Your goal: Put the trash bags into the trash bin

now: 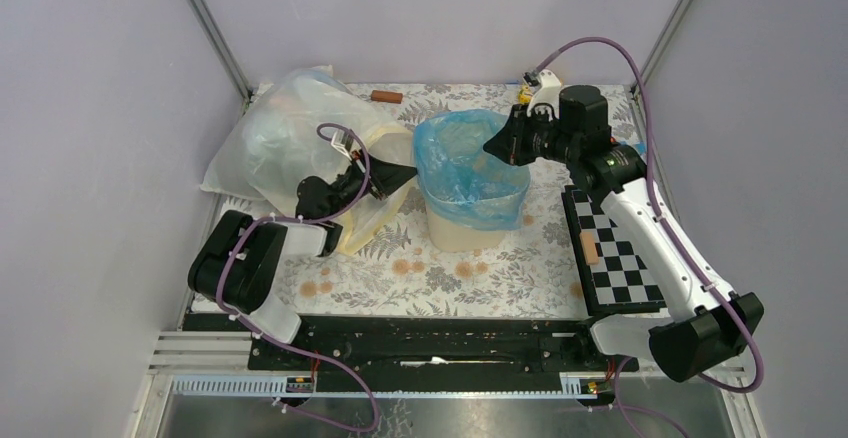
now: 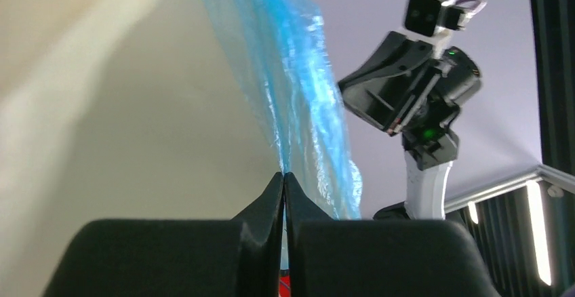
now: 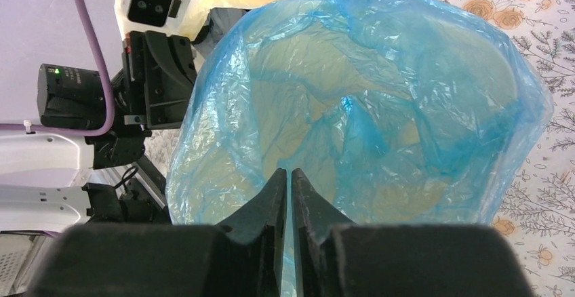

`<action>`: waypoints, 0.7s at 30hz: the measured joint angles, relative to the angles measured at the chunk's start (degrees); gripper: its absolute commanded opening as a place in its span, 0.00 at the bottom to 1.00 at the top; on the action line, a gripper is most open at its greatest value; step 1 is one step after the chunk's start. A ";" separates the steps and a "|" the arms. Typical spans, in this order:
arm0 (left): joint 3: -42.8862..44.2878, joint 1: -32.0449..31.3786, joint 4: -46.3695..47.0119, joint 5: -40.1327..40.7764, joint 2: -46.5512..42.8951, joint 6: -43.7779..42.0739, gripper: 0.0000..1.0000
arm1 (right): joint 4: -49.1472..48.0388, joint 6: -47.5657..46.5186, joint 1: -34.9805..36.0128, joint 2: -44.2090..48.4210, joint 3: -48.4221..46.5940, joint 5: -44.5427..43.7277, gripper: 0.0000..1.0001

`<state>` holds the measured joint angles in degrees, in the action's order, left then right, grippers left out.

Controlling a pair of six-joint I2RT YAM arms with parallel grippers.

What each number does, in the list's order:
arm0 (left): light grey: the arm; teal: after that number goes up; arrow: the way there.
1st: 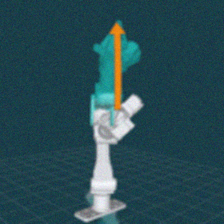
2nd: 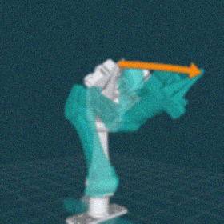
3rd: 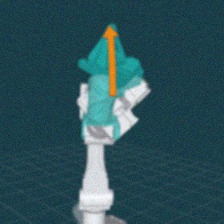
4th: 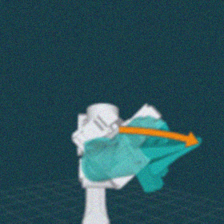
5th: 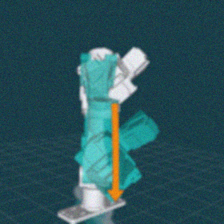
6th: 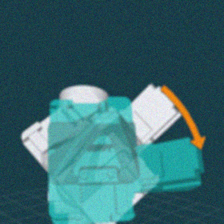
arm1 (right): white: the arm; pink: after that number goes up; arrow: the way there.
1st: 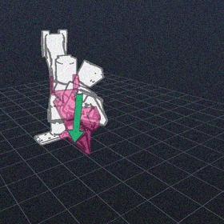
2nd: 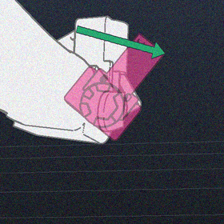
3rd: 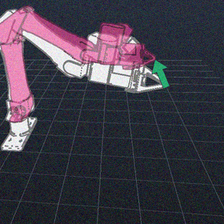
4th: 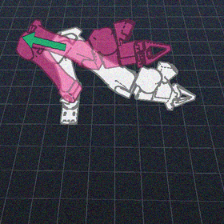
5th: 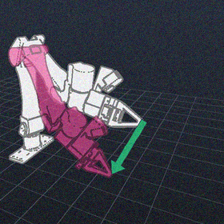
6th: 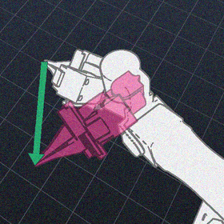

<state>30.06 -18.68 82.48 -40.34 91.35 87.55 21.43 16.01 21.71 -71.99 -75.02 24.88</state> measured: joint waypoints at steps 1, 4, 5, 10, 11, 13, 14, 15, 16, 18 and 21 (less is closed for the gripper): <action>-0.26 0.00 -0.70 0.17 0.00 -0.74 0.00 | 0.50 -0.42 0.39 -0.33 -0.59 -0.37 0.13; -1.27 0.00 -6.12 1.11 -0.20 -4.37 0.00 | 3.08 -2.23 2.91 -2.32 -3.72 -2.47 0.10; -1.49 -0.02 -8.98 1.62 -0.59 -6.19 0.00 | 4.11 -2.95 4.07 -3.21 -4.96 -3.58 0.07; -1.16 -1.03 -29.00 7.58 -7.34 -19.98 0.00 | 9.84 -6.43 8.96 -8.87 -11.87 -9.77 0.00; -0.59 -1.57 -33.00 9.22 -9.03 -22.86 0.00 | 11.43 -7.08 9.86 -10.36 -13.51 -11.28 0.00; 1.40 -3.06 -40.96 12.66 -11.87 -28.50 0.00 | 14.08 -8.17 11.19 -12.94 -16.04 -14.03 0.00; 2.64 -3.85 -44.50 14.53 -12.90 -31.23 0.00 | 15.26 -8.74 11.82 -14.25 -17.14 -15.61 0.00; 3.85 -4.57 -47.82 16.33 -13.55 -33.68 0.00 | 16.22 -9.14 12.37 -15.28 -17.84 -16.81 0.00; 5.03 -5.25 -50.88 17.77 -13.92 -35.91 0.00 | 17.11 -9.57 12.92 -16.17 -18.18 -18.12 0.00; 6.58 -6.14 -55.25 19.82 -13.92 -39.17 0.00 | 18.78 -10.36 13.77 -17.42 -18.36 -20.00 0.00; 8.35 -7.19 -61.81 22.56 -13.00 -43.32 0.00 | 21.03 -11.65 14.84 -19.15 -18.67 -22.60 0.00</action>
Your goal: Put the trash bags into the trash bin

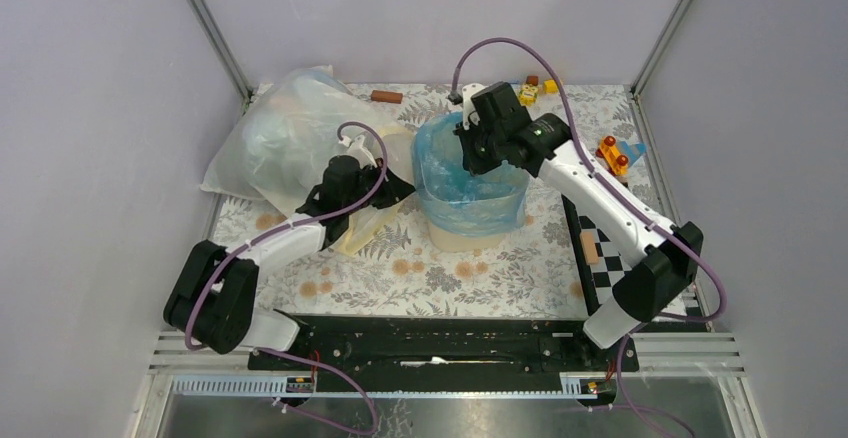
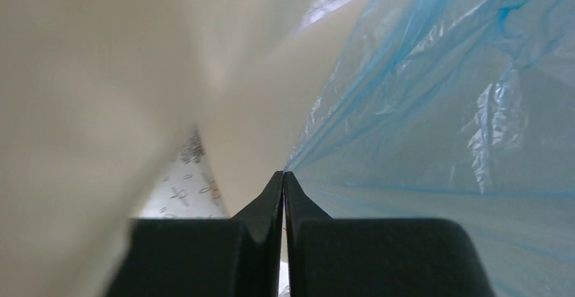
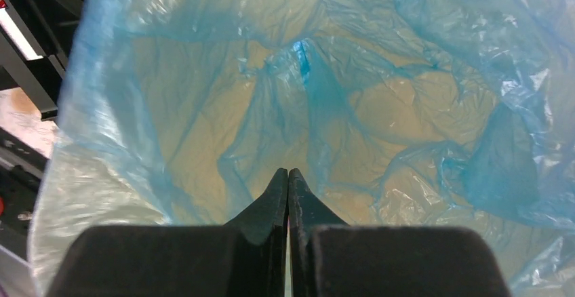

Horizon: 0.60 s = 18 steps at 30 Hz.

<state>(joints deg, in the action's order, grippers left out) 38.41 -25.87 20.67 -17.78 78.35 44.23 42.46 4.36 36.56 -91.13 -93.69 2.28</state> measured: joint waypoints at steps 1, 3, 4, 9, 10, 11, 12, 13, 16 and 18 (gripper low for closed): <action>0.55 -0.28 -1.77 0.79 0.55 -1.11 0.00 | 0.61 -0.39 0.31 -0.57 -0.13 -0.83 0.00; 1.20 -0.98 -4.79 2.23 1.77 -3.06 0.00 | 1.62 -1.31 0.92 -1.81 -0.35 -2.25 0.00; 1.27 -1.29 -6.08 2.91 2.27 -3.93 0.00 | 1.95 -1.64 1.09 -2.29 -0.35 -2.69 0.00; 2.16 -2.51 -12.33 5.95 4.26 -7.45 0.00 | 2.32 -3.19 1.64 -4.48 -0.15 -3.82 0.00; 2.49 -2.78 -13.44 6.58 4.44 -8.07 0.00 | 2.16 -3.65 1.66 -4.79 0.13 -4.00 0.00; 2.82 -3.04 -14.51 7.19 4.66 -8.70 0.00 | 2.03 -4.00 1.70 -5.01 0.52 -4.26 0.00; 3.06 -3.19 -15.10 7.61 4.72 -9.14 0.00 | 1.88 -4.28 1.70 -5.20 0.98 -4.37 0.00; 3.26 -3.34 -15.52 7.96 4.74 -9.53 0.00 | 1.75 -4.59 1.70 -5.44 1.53 -4.42 0.00; 3.89 -3.72 -16.74 8.59 4.74 -10.27 0.00 | 0.76 -5.27 1.75 -6.19 3.69 -4.50 0.00; 4.02 -3.76 -16.76 8.61 4.74 -10.47 0.00 | 0.11 -5.66 1.81 -6.78 5.05 -4.68 0.00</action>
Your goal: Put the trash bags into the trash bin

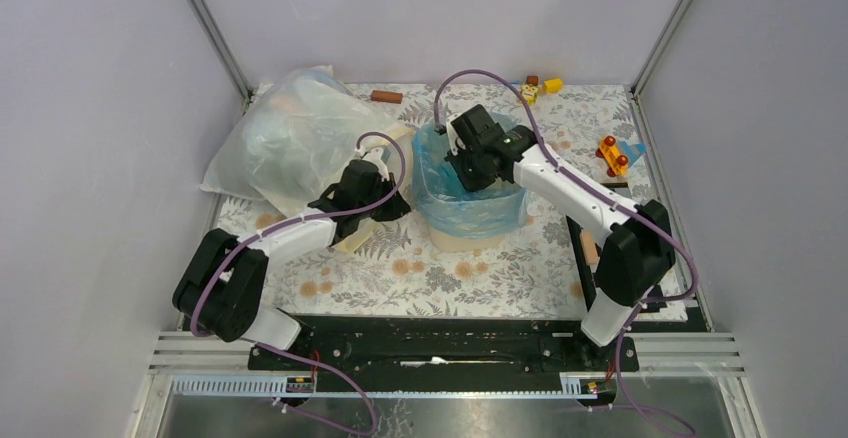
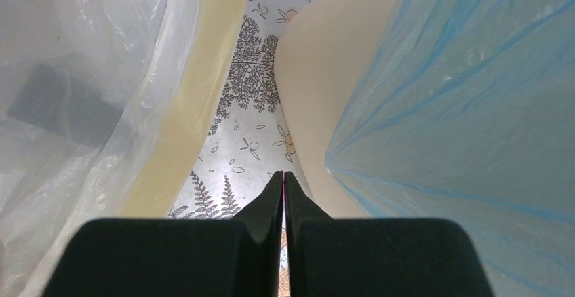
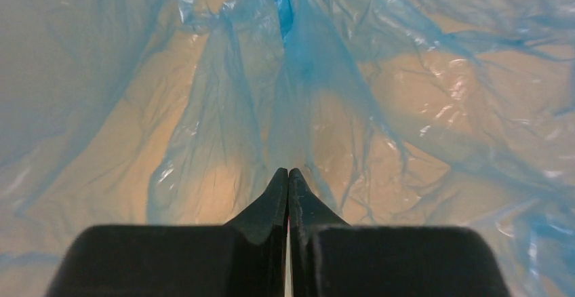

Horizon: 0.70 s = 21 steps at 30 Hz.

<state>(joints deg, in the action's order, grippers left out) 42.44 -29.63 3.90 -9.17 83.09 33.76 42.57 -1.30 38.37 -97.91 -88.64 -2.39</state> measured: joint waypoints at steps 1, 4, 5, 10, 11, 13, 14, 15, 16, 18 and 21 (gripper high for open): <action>0.00 0.00 -0.04 0.00 0.00 -0.11 0.00 | -0.26 -0.20 0.00 -0.33 0.76 -0.02 0.00; 0.00 -0.07 -0.20 0.00 0.00 -0.31 0.00 | -1.46 -0.61 0.04 -1.44 2.97 0.00 0.00; 0.00 -0.07 -0.22 0.00 -0.02 -0.31 0.00 | -1.86 -0.72 0.07 -1.99 3.61 -0.02 0.00; 0.00 -0.07 -0.37 -0.04 -0.68 -0.31 0.00 | -4.55 -0.85 0.11 -4.48 6.58 -0.04 0.00; 0.00 -0.07 -0.35 -0.04 -0.92 -0.31 0.00 | -5.07 -0.85 0.11 -4.70 7.34 -0.02 0.00; 0.00 -0.07 -0.33 -0.11 -1.42 -0.28 0.00 | -5.75 -0.87 0.11 -5.20 8.13 0.04 0.00; 0.00 -0.07 -0.31 -0.15 -1.70 -0.28 0.00 | -6.05 -0.87 0.11 -5.64 8.26 0.09 0.00; 0.00 -0.07 -0.35 -0.20 -2.03 -0.28 0.00 | -6.32 -0.87 0.11 -6.23 8.28 0.33 0.00; 0.00 -0.07 -0.33 -0.20 -2.40 -0.28 0.00 | -6.64 -0.87 0.11 -6.78 8.28 0.39 0.00; 0.00 -0.07 -0.39 -0.17 -3.28 -0.28 0.00 | -7.41 -0.90 0.11 -7.89 8.33 0.55 0.00; 0.00 -0.07 -0.42 -0.02 -4.85 -0.31 0.00 | -8.22 -0.90 0.11 -8.90 8.90 0.59 0.00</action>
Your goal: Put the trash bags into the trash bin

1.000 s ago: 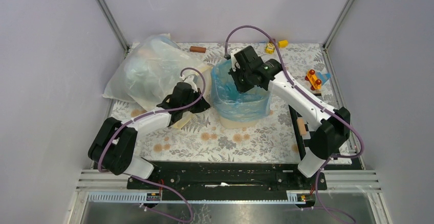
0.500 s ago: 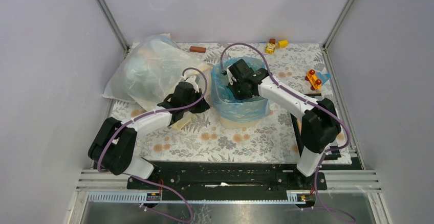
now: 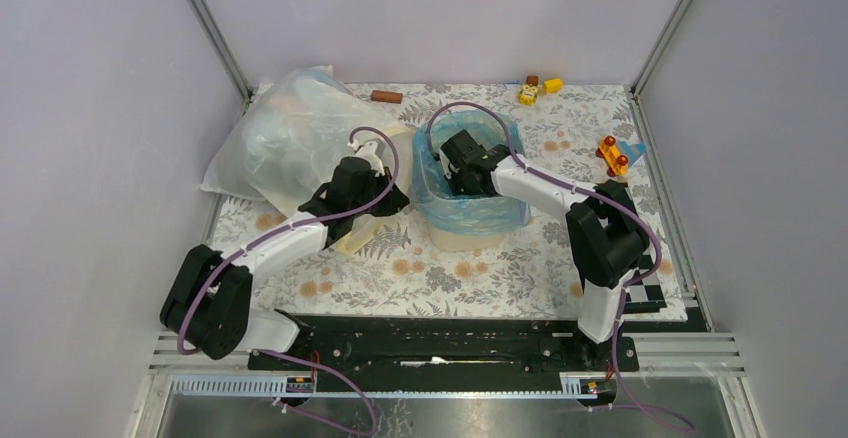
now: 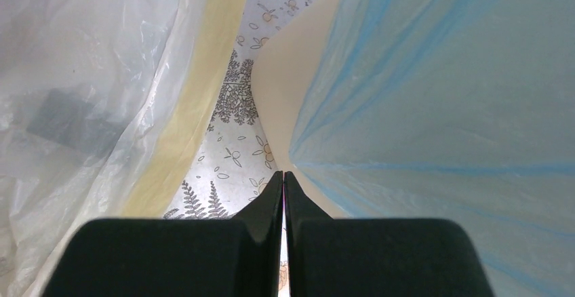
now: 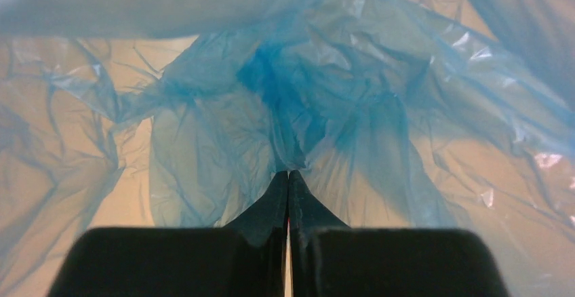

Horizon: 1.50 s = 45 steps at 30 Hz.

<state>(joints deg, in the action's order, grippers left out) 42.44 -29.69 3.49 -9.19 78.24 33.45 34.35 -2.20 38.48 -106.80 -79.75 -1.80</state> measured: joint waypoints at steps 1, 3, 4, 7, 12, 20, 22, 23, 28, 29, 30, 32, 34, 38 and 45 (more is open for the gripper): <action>0.00 0.00 -0.09 0.02 -0.59 0.00 0.00 | -0.39 0.00 0.00 -0.22 0.22 0.00 0.00; -0.02 0.00 -0.59 0.13 -1.66 -0.02 0.00 | -0.83 0.00 0.00 -0.42 0.52 0.04 0.00; -0.02 0.00 -0.92 0.22 -2.21 -0.02 0.00 | -0.94 0.00 0.00 -0.48 0.61 0.15 0.00; -0.02 0.02 -1.36 0.50 -3.87 -0.02 0.01 | -1.53 0.02 0.00 -0.52 0.94 0.39 0.00; -0.46 0.68 -1.64 0.52 -8.37 0.76 0.09 | -2.38 0.04 0.00 -0.52 1.84 0.48 0.00; -1.22 1.14 -0.70 0.85 -16.39 3.04 0.55 | -4.00 0.04 0.00 -0.76 4.44 0.98 0.00; -1.88 1.14 0.48 0.59 -17.75 3.80 0.62 | -4.24 0.07 0.00 -1.33 4.52 1.40 0.00; -2.05 1.14 1.01 0.31 -18.14 4.28 0.65 | -4.37 0.07 0.00 -1.66 4.59 1.57 0.00; -1.95 1.14 2.43 -1.44 -18.18 5.95 0.79 | -4.42 0.07 0.04 -2.14 4.81 2.51 0.00; -1.86 1.14 2.47 -1.75 -18.18 6.14 0.81 | -4.33 0.04 0.04 -2.16 4.79 2.62 0.01; -1.64 1.14 2.43 -2.01 -18.18 6.32 0.82 | -4.09 0.07 0.04 -2.19 4.76 2.80 0.01; -1.05 1.14 2.54 -2.51 -18.18 6.69 0.82 | -3.67 0.07 0.04 -2.19 4.74 2.93 0.02; -0.17 1.14 2.62 -2.97 -18.12 7.04 0.84 | -3.34 0.07 0.04 -2.19 4.68 2.97 0.02; 2.16 1.14 2.73 -4.24 -17.68 7.50 0.91 | -2.10 0.07 0.04 -2.19 3.96 3.10 0.02; 7.93 1.14 2.36 -6.12 -15.32 7.41 0.92 | 0.13 -0.55 0.07 -6.23 0.48 4.83 0.01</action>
<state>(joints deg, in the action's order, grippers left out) 50.37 -28.56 5.85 -15.31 62.92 40.86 34.48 -2.74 38.54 -113.03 -79.26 3.03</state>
